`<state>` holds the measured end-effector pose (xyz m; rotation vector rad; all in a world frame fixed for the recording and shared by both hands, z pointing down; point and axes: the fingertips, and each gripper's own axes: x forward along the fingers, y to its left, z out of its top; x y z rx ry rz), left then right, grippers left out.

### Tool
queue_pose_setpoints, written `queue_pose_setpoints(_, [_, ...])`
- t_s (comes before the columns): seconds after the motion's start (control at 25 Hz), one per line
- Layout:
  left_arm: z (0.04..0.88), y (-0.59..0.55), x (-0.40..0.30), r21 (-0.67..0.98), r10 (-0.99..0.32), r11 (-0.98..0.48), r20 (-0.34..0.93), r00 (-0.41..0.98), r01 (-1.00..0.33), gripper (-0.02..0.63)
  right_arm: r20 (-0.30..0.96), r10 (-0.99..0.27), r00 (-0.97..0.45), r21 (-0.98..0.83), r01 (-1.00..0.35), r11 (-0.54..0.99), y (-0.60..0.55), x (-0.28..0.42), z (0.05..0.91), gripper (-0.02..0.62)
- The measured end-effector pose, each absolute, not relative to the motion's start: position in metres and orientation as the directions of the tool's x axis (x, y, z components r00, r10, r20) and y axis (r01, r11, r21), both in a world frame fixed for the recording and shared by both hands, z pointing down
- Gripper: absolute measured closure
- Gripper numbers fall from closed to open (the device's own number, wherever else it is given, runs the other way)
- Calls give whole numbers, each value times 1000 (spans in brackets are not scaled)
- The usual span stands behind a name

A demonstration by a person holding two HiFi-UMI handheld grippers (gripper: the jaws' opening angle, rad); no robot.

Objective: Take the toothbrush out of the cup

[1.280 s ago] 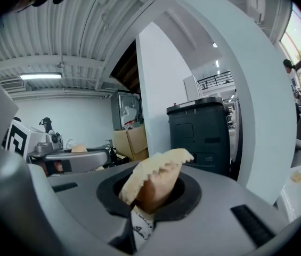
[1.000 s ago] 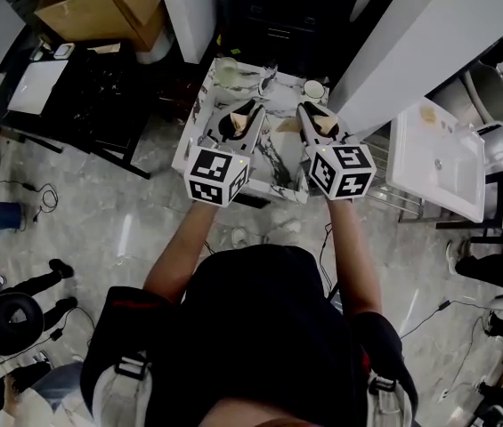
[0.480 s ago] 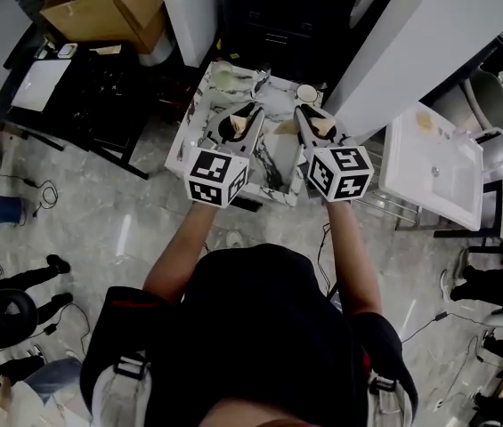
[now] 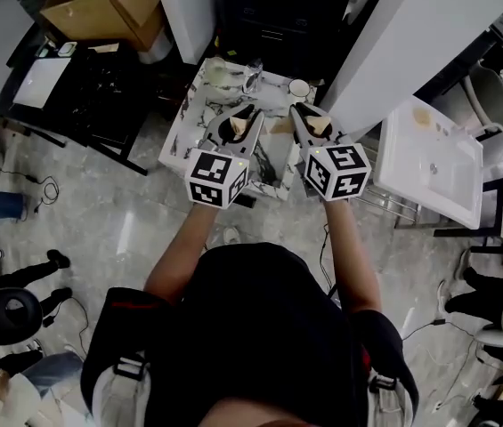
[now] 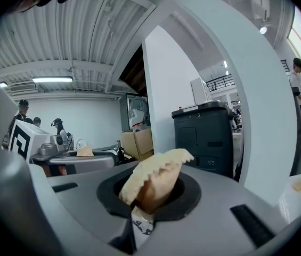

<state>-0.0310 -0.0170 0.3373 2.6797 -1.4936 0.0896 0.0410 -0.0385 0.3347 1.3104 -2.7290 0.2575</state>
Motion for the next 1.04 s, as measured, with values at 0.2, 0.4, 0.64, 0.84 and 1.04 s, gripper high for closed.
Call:
queue_pose_setpoints(0.2, [335, -12, -29, 36, -849, -520, 85, 521, -853, 535, 163, -758, -632, -109, -775, 622, -32, 42, 334, 537])
queue_pose_setpoints(0.4, [337, -6, -24, 42, -848, -521, 87, 522, -853, 535, 168, -757, -632, -112, -775, 622, -26, 46, 336, 537])
queue_pose_setpoints(0.64, [337, -2, -21, 52, -847, -522, 87, 524, -852, 535, 172, -756, -632, -112, -774, 623, -21, 50, 336, 537])
queue_pose_setpoints(0.84, [339, 2, -18, 58, -845, -525, 90, 528, -849, 535, 175, -755, -632, -111, -775, 622, -16, 53, 338, 537])
queue_pose_setpoints(1.04, [342, 6, -17, 63, -844, -526, 90, 529, -848, 535, 178, -754, -633, -109, -774, 624, -12, 54, 340, 537])
